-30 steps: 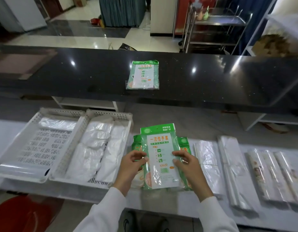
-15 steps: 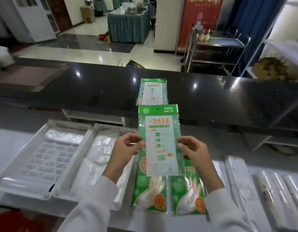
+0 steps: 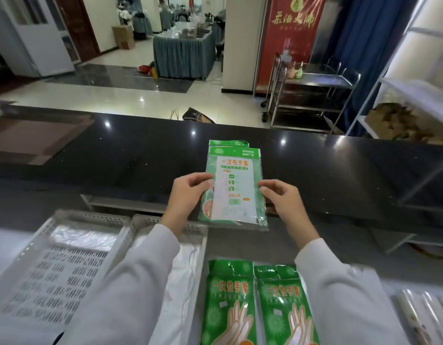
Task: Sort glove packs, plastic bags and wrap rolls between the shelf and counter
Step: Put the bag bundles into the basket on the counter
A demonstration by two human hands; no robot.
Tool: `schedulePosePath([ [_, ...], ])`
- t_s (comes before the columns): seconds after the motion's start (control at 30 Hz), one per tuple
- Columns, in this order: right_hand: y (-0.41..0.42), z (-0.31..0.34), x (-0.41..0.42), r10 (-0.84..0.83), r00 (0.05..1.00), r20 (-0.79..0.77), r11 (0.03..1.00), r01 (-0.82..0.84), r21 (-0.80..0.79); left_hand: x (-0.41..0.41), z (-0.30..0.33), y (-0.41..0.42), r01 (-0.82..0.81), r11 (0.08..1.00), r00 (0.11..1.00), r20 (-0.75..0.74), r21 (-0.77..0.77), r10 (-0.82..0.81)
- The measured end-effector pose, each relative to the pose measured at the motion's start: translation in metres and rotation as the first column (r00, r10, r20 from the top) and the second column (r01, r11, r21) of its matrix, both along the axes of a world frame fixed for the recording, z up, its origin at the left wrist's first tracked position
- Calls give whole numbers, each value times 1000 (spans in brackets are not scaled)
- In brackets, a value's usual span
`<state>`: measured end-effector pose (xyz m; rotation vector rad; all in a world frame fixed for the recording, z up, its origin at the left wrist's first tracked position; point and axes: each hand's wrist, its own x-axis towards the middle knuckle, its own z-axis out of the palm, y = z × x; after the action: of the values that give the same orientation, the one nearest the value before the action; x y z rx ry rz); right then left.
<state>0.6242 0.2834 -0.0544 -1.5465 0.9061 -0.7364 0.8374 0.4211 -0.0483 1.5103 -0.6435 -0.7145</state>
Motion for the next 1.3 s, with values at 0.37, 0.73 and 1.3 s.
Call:
schedulePosePath([
  [0.37,-84,2,74,-39,995,-90,999,38,-11,82,-12,-84,-23,999,994,104,34,19],
  [0.73,-126,-15,97,-69,963,-259,989,33,-143,104,-35,-120,-36,992,966,259,120,3],
  [1.3,-87,-4,40,-174,972,-161,973,145,-177,67,-18,-47,-180,982,891,433,52,140],
])
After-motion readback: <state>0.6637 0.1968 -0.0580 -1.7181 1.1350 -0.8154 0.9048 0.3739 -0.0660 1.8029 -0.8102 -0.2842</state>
